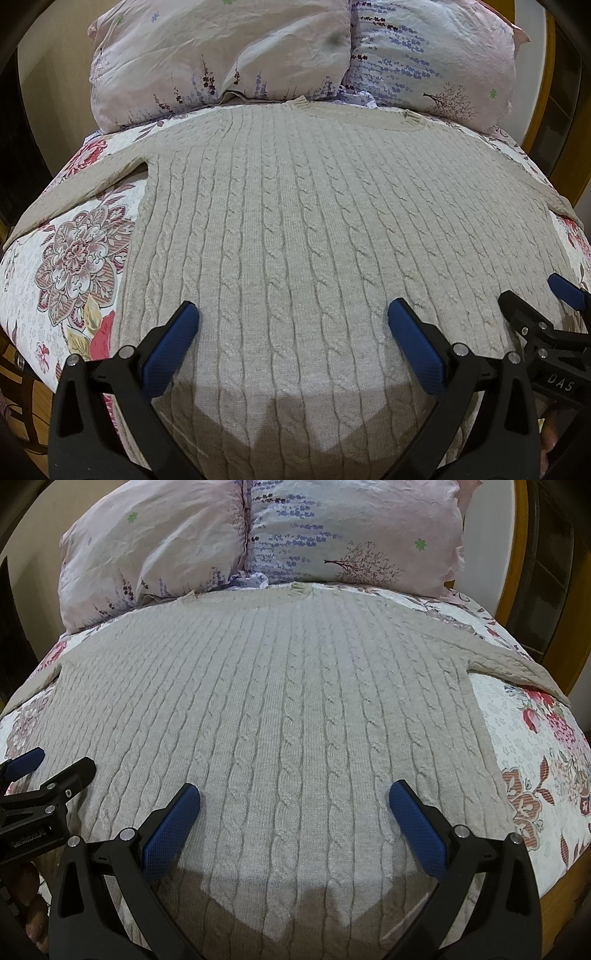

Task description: Fold small clothes

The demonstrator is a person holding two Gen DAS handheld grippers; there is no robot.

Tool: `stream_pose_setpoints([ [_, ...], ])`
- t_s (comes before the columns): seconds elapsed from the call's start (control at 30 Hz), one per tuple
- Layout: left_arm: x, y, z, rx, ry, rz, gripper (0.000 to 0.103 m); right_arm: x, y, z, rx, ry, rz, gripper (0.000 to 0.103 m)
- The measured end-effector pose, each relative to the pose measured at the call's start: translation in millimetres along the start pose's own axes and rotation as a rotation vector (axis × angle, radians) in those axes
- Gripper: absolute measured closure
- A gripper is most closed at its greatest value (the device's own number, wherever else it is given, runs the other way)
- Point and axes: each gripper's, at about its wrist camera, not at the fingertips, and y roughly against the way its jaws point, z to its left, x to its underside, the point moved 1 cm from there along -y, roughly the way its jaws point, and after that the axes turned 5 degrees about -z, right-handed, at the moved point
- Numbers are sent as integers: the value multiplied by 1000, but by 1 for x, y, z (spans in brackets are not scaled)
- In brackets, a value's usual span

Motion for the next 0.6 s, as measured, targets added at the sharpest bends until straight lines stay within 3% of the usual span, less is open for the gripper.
stream_pose_setpoints([
  [0.6, -8, -6, -1, 19, -25, 61, 2, -6, -8, 0, -19, 29, 86, 1],
])
